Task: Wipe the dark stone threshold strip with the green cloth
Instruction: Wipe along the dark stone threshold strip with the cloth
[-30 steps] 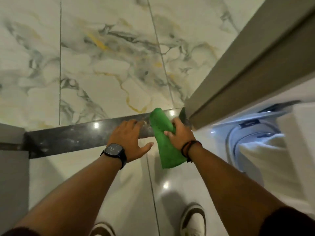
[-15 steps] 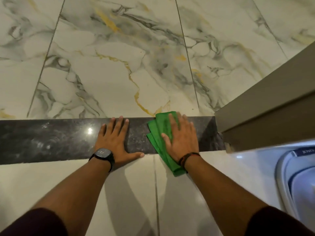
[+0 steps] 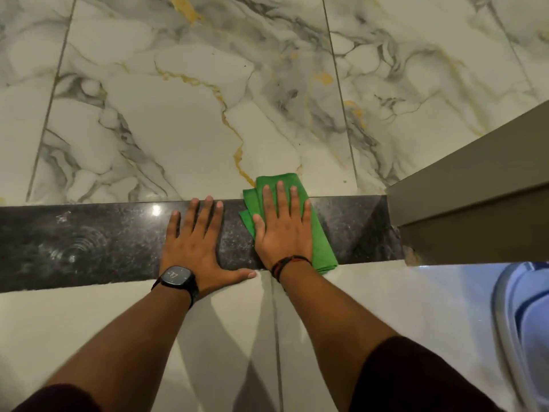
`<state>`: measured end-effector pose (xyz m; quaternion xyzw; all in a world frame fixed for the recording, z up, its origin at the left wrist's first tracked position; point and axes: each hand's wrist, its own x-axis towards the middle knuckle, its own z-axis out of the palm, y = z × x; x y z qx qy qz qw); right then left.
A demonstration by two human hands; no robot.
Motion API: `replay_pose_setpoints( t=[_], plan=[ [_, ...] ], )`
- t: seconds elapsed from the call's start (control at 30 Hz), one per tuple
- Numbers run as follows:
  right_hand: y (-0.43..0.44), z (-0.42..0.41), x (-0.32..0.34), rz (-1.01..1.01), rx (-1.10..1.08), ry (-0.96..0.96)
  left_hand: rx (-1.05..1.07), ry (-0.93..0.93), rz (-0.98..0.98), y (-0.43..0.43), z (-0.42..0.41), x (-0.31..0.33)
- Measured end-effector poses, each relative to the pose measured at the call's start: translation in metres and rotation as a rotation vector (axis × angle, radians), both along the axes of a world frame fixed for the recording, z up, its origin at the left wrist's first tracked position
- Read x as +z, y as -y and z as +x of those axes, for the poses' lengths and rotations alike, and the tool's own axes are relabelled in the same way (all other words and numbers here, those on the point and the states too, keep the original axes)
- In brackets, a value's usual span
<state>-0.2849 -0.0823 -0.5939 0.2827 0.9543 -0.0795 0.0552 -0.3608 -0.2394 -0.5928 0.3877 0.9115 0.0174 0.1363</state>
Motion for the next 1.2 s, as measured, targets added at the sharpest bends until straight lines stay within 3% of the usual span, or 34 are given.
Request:
replay_pose_setpoints(
  t=[0.27,0.43,0.63,0.83,1.03,1.1,1.2],
  plan=[
    [-0.032,0.058,-0.003,-0.004,0.265,0.014,0.001,-0.004,0.01,0.0,0.0,-0.001],
    [-0.098,0.092,0.001,0.068,-0.073,0.068,-0.008,-0.028,0.005,0.001,-0.002,-0.005],
    [-0.078,0.047,-0.003,0.071,-0.263,0.063,-0.001,-0.052,0.001,0.0,0.0,-0.005],
    [-0.001,0.003,-0.002,-0.009,-0.041,-0.012,0.012,-0.055,-0.012,0.001,0.001,-0.005],
    [-0.019,0.066,0.0,-0.014,0.199,0.026,0.012,-0.048,0.008,0.002,0.0,-0.006],
    [-0.043,0.091,0.002,0.005,0.197,0.04,0.006,-0.049,0.007,0.002,-0.001,-0.007],
    [-0.087,0.113,0.008,0.016,0.011,0.029,0.002,-0.06,0.007,0.003,-0.002,-0.009]
  ],
)
